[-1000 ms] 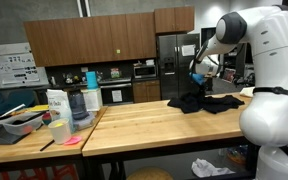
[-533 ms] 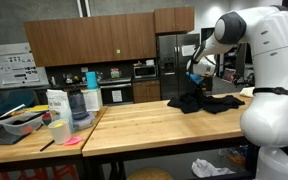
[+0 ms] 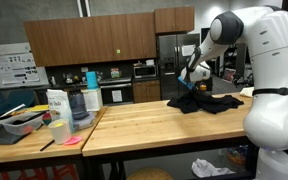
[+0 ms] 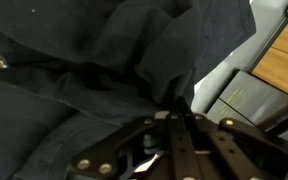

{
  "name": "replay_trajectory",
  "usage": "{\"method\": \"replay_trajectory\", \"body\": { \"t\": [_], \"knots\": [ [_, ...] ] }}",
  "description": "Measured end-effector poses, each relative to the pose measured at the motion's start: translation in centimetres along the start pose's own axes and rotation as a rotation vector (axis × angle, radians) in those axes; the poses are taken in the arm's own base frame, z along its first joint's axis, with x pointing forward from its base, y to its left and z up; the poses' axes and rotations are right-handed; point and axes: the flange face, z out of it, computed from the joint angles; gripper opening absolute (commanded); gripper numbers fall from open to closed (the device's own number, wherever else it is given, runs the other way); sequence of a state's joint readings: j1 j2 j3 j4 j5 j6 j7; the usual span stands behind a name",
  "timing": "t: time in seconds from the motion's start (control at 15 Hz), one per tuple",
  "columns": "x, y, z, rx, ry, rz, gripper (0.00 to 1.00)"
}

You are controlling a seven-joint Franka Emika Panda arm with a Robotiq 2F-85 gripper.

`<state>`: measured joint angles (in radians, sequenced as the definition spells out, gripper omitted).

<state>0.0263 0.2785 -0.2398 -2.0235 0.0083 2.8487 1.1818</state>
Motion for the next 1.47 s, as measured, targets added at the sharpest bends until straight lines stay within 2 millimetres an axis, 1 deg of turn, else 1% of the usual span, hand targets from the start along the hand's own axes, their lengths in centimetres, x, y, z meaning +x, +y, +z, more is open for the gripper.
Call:
{"method": "replay_trajectory", "body": {
  "t": [0.27, 0.6, 1.0, 1.27, 1.47],
  "knots": [
    [-2.2, -0.2, -0.2, 0.024, 0.036, -0.067, 0.01],
    [-4.1, -1.2, -1.8, 0.098, 0.06, -0.123, 0.01],
    [-4.8, -1.6, -4.1, 0.214, 0.068, -0.128, 0.01],
    [-5.1, -1.4, -4.7, 0.256, 0.071, -0.128, 0.01],
    [-5.0, -1.1, -4.7, 0.258, 0.072, -0.125, 0.01]
  ]
}}
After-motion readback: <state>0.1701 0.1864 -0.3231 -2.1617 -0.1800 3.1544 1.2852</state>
